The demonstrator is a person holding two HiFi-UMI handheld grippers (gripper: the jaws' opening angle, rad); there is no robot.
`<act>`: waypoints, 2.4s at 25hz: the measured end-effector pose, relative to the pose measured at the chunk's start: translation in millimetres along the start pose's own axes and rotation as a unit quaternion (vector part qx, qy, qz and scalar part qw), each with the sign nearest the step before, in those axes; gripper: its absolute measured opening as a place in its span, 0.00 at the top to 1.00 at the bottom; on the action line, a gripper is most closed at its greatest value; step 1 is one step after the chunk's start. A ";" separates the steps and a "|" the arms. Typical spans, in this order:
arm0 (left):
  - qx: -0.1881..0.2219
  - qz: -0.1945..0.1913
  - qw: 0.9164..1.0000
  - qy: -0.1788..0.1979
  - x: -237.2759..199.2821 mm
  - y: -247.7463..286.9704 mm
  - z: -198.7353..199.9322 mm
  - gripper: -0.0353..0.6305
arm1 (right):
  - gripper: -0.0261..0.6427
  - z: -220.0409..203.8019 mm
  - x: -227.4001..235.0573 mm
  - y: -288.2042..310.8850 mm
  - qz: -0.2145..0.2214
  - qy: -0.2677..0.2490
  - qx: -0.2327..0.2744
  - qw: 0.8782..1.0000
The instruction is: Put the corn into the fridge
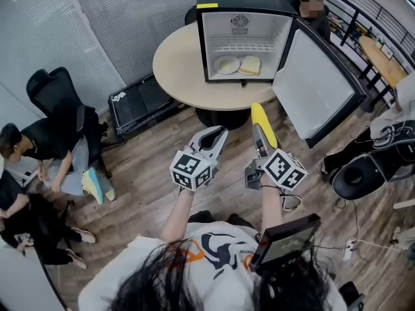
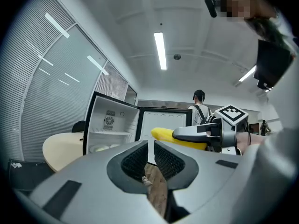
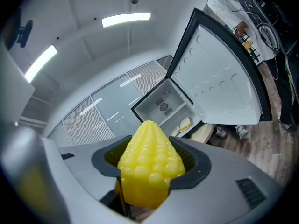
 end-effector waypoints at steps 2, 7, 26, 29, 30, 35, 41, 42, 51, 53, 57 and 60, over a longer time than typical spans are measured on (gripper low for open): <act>-0.003 -0.001 1.000 -0.002 1.7 4.0 -2.0 0.88 | 0.58 0.8 2.8 0.7 0.002 0.003 -0.003 1.000; -0.009 -0.003 1.000 -0.001 4.8 19.2 -6.2 0.88 | 0.58 7.2 17.0 4.7 0.003 0.015 -0.006 1.000; -0.016 0.023 1.000 -0.009 10.1 61.4 -18.9 0.88 | 0.58 25.3 48.4 30.6 0.030 0.005 -0.042 0.999; -0.015 0.025 1.000 -0.010 -1.4 68.3 -17.8 0.88 | 0.58 22.6 49.7 43.8 0.036 0.006 -0.054 0.998; -0.016 0.024 1.000 -0.010 -5.5 70.8 -17.8 0.88 | 0.58 22.8 50.0 48.1 0.035 0.006 -0.056 0.998; -0.016 0.015 1.000 -0.011 -34.6 85.3 -19.7 0.88 | 0.58 26.1 52.0 77.5 0.030 0.006 -0.049 0.998; -0.016 -0.003 1.000 -0.017 -91.2 104.9 -13.1 0.88 | 0.58 35.9 35.2 130.7 0.006 -0.004 -0.034 0.999; -0.017 -0.007 1.000 -0.016 -101.4 108.3 -10.7 0.88 | 0.58 37.7 31.2 140.5 0.003 -0.005 -0.031 0.999; -0.015 -0.044 0.999 -0.023 -196.2 138.5 5.0 0.88 | 0.58 40.6 0.5 232.1 -0.013 -0.006 -0.023 1.000; -0.017 -0.055 0.998 -0.025 -213.1 143.9 6.1 0.88 | 0.58 38.5 -5.3 249.0 -0.014 -0.004 -0.024 1.000; -0.017 -0.076 0.997 -0.030 -233.7 154.1 4.8 0.88 | 0.58 38.1 -7.3 266.8 -0.028 -0.003 -0.015 0.999; -0.019 -0.088 0.995 -0.037 -242.8 159.8 0.7 0.88 | 0.58 39.1 -6.8 272.9 -0.042 -0.008 -0.008 0.999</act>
Point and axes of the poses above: the fingertips, and each gripper's own axes: y forward along the fingers, x to its right, z out of its top, the point moved 5 cm from there along -y, backward along the fingers, and after that the axes turned 8 degrees about -z, right-handed, at the moved point
